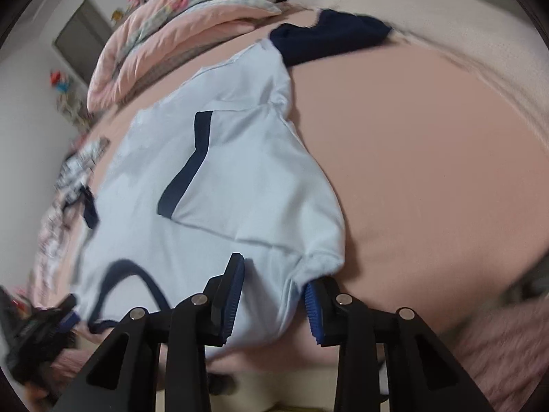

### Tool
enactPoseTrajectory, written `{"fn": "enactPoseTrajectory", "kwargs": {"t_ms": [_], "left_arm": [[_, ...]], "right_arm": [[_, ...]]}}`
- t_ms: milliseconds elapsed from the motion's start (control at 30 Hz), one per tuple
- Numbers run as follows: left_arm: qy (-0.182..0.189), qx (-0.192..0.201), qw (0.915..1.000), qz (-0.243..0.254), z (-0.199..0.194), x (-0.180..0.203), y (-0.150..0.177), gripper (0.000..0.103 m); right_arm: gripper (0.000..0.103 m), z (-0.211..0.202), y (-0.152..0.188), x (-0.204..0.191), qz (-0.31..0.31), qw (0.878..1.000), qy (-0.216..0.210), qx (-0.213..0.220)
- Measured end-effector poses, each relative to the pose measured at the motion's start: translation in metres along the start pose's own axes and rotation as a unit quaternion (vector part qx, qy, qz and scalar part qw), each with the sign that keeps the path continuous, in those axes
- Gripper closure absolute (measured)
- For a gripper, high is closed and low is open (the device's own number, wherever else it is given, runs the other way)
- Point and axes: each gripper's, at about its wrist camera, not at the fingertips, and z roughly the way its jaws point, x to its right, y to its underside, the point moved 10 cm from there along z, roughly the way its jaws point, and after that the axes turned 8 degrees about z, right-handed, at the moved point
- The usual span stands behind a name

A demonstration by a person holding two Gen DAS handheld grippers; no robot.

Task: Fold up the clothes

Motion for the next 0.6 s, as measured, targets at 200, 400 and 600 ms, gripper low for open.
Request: {"fn": "enactPoseTrajectory", "kwargs": {"t_ms": [200, 400, 600], "left_arm": [[0.045, -0.003, 0.9983, -0.037, 0.011, 0.003, -0.006, 0.062], [0.059, -0.004, 0.9976, -0.037, 0.014, 0.011, -0.002, 0.062], [0.057, -0.01, 0.9983, -0.008, 0.025, 0.022, -0.009, 0.062]], "right_arm": [[0.083, -0.012, 0.019, 0.001, 0.022, 0.999, -0.037, -0.021], [0.079, -0.003, 0.025, 0.003, -0.014, 0.999, -0.022, -0.022], [0.028, -0.006, 0.044, -0.022, -0.066, 0.997, -0.03, -0.031]]}}
